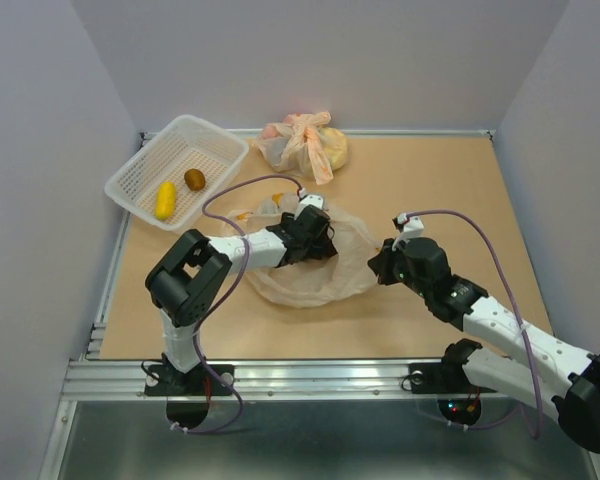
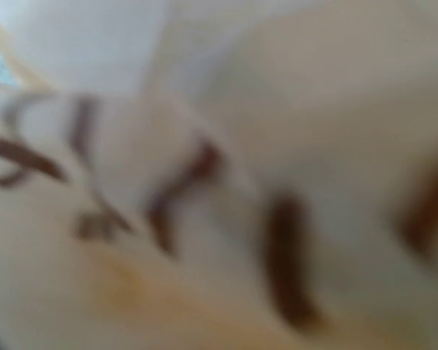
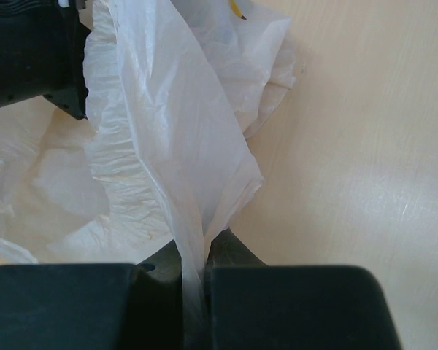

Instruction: Untie the knot of the plastic bag and take out the fruit

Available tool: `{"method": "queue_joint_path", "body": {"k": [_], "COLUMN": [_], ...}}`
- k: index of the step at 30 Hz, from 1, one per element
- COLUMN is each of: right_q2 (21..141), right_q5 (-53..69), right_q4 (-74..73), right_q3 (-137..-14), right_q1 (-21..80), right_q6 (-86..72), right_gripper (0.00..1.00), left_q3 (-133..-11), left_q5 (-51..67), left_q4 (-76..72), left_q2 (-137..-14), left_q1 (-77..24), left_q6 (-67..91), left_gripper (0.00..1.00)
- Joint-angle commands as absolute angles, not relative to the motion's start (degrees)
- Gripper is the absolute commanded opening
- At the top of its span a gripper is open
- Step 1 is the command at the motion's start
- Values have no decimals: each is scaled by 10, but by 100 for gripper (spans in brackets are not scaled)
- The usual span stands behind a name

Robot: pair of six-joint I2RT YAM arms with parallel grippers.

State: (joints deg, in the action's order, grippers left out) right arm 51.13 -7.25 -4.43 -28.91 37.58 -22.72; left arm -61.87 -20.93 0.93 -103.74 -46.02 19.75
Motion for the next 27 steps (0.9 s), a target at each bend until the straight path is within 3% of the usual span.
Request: {"method": "queue_joint_path", "body": {"k": [1,6,9,11,14,16,19,27], "right_q2": [506,511,518,518,519,522,532,552], "right_q5": [-68,-68,-71,-74,-82,-90,-99,-160], "right_q4": [-40,-39,-40,-40,-39,-40,-40,-40], "right_q3": [-314,-310,-313,-314,-314,-317,-324,-355], "right_q1": [379,379,379,379,379,379,379,378], "right_q6": [-227,-228,-223,-223,-221,-217,-209,-193], "right_gripper": [0,0,0,0,1,0,0,0], "left_q3": [-641,-643,-632,-617,-599,-589,-569,-533], "left_q5": [-185,-168,-161,-156,-138,-128,-119,-83], "left_q4": [-13,-14,-15,-18,-19,-18,-11,11], "left_q2": [-1052,-1081,-1086,-1078,-1051,-1023,-975,-854], "left_q1": [-455,-454,-454,-455,-460,-464,-471,-504], "left_q6": [178,189,201,211,217,219,225,241], "left_gripper": [76,74,63,53,21,6,0,0]}}
